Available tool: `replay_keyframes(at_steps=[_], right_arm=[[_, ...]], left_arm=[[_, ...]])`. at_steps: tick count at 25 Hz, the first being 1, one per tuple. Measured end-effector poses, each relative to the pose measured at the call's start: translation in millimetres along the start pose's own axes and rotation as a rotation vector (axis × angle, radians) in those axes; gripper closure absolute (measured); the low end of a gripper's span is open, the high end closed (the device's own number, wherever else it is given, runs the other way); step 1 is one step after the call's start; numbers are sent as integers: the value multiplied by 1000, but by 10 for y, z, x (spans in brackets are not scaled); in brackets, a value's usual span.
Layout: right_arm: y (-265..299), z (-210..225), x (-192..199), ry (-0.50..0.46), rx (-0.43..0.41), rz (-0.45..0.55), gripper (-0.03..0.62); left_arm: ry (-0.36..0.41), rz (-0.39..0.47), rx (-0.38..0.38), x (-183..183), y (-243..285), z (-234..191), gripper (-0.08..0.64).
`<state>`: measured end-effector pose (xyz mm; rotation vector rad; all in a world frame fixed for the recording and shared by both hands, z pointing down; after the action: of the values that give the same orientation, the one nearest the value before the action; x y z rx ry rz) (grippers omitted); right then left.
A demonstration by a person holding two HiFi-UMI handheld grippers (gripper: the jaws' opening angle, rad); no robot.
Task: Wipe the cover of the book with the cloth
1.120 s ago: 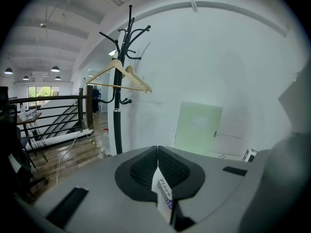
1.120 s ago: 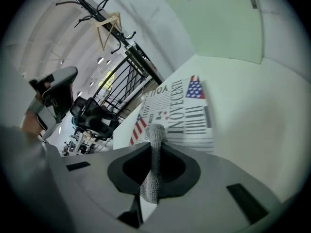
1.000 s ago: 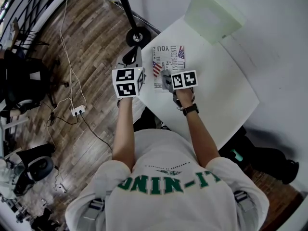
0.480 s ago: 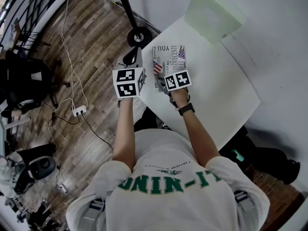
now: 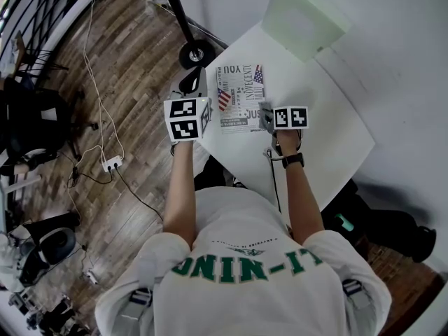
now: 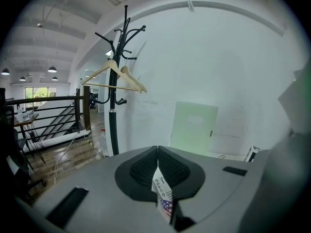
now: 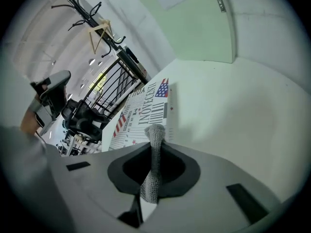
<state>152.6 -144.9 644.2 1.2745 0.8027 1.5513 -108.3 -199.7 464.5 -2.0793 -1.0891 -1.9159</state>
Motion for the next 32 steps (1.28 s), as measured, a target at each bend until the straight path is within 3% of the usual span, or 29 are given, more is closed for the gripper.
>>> replay_keyframes(at_steps=[8, 15, 21, 26, 32], right_arm=[[-7, -22, -7, -4, 25, -3, 557], [96, -906, 117, -94, -181, -25, 555], [297, -1447, 326, -233, -223, -72, 555], [319, -1397, 379, -247, -231, -49, 557], [219, -1069, 360, -221, -180, -7, 557]], left_arm=[[-2, 4, -15, 7, -70, -28, 543], [-3, 2, -26, 30, -94, -23, 543], [4, 0, -33, 26, -145, -26, 543], [0, 1, -46, 19, -191, -73, 543], [3, 7, -44, 5, -205, -36, 543]])
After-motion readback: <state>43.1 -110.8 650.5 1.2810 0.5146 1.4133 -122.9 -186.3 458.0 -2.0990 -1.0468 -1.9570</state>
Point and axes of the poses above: the fingertips, and each gripper's own axes: y forward along the fingers, z to its right, x out of its underside, the point moved 6 cm from there along -y, backward along the fingers, and after that the axes turned 15 degrees about x, right-handed, at the moved point
